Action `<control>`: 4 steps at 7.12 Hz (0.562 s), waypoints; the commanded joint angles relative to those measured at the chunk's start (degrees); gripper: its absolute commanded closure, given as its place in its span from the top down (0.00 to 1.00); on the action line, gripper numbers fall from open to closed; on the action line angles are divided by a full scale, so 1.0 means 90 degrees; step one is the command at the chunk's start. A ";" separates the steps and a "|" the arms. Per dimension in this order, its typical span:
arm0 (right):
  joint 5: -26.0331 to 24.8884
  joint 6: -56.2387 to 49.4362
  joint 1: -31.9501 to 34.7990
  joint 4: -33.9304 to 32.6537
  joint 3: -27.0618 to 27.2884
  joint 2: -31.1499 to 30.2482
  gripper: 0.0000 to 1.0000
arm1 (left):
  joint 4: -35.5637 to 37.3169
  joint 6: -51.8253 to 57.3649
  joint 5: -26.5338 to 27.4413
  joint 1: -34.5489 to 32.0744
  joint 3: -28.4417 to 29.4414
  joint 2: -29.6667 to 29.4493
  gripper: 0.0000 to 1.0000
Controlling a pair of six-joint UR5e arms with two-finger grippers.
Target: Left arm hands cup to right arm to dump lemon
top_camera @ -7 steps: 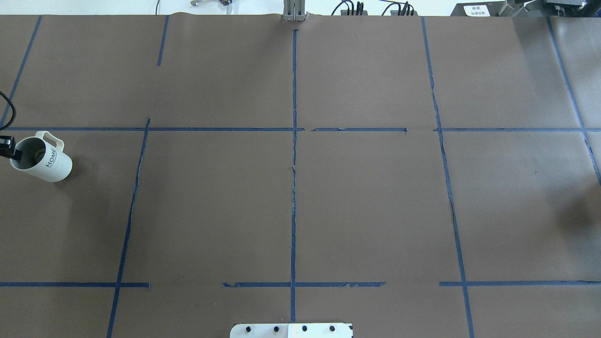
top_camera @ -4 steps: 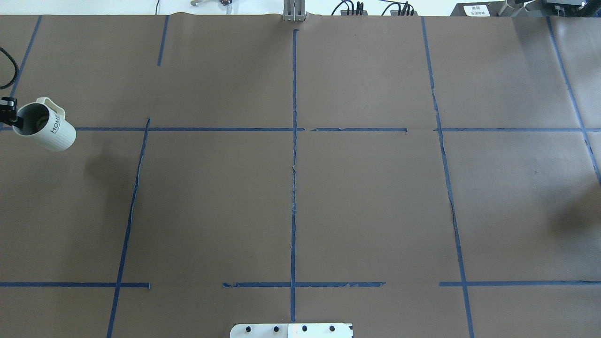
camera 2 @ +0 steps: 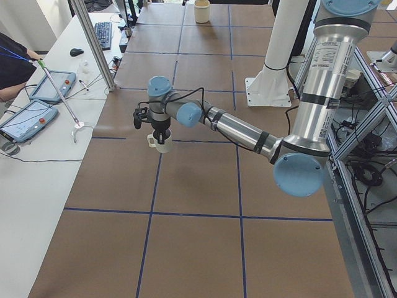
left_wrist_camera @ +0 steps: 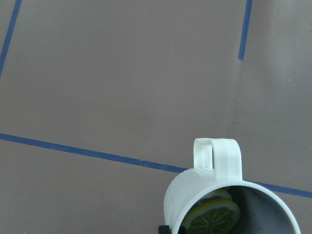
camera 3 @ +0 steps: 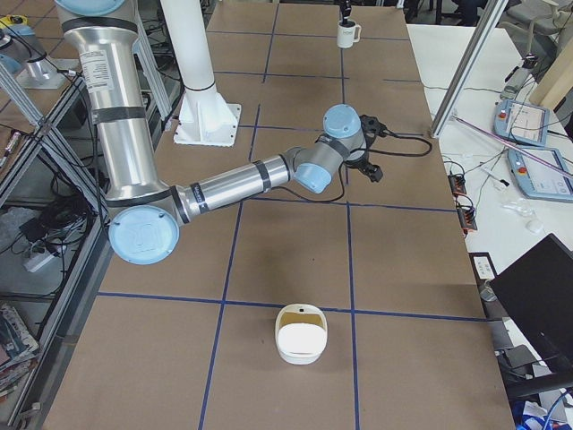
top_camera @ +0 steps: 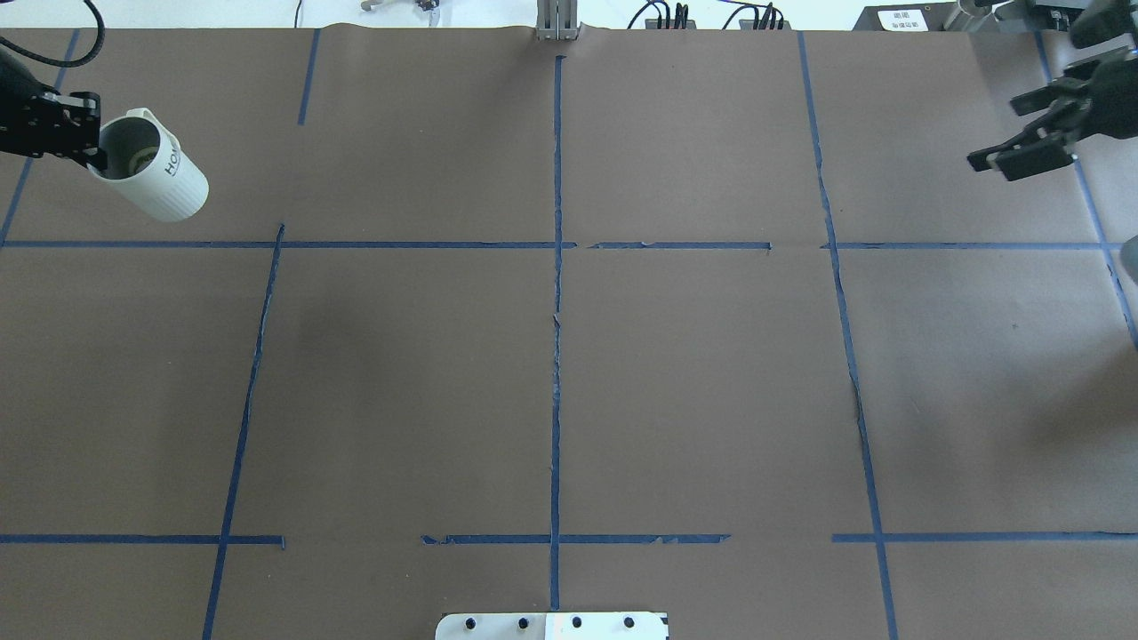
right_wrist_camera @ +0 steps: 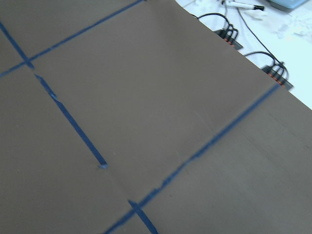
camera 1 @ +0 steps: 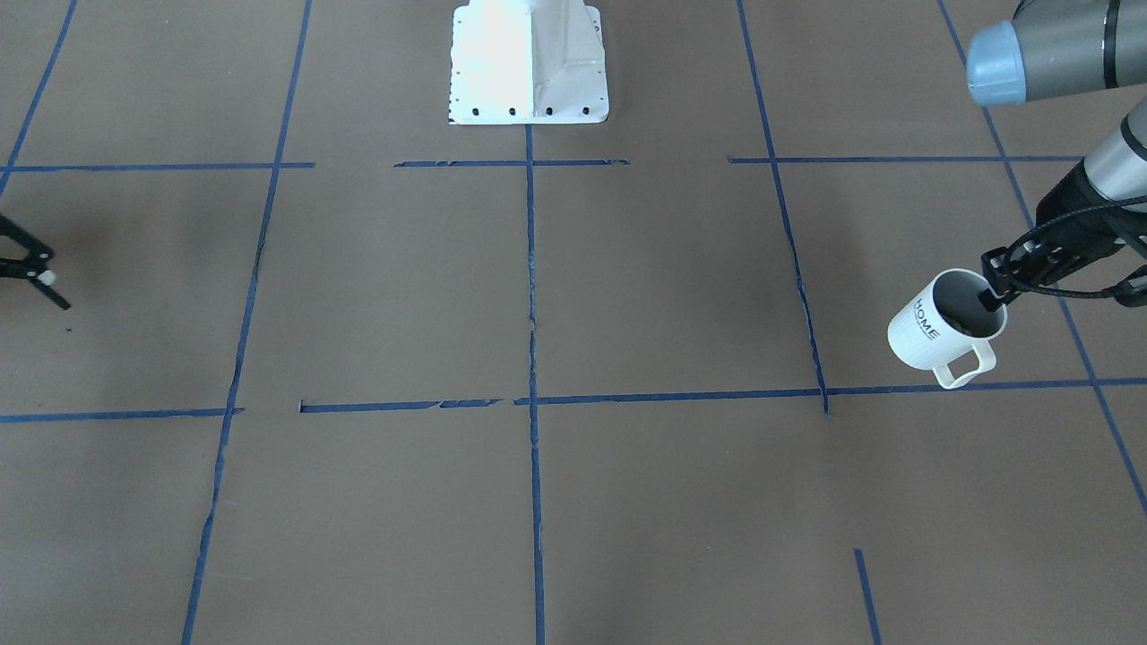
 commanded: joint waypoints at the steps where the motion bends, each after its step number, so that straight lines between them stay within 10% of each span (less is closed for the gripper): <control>1: -0.1443 0.1308 -0.1334 0.1538 -0.0053 0.0538 0.99 | 0.0080 -0.1636 0.0030 0.0587 -0.0021 -0.0724 0.00; 4: -0.4707 0.1552 -0.3814 0.2631 -0.0082 0.1377 0.99 | 0.0061 -0.3720 0.0069 0.1185 0.0018 -0.1565 0.00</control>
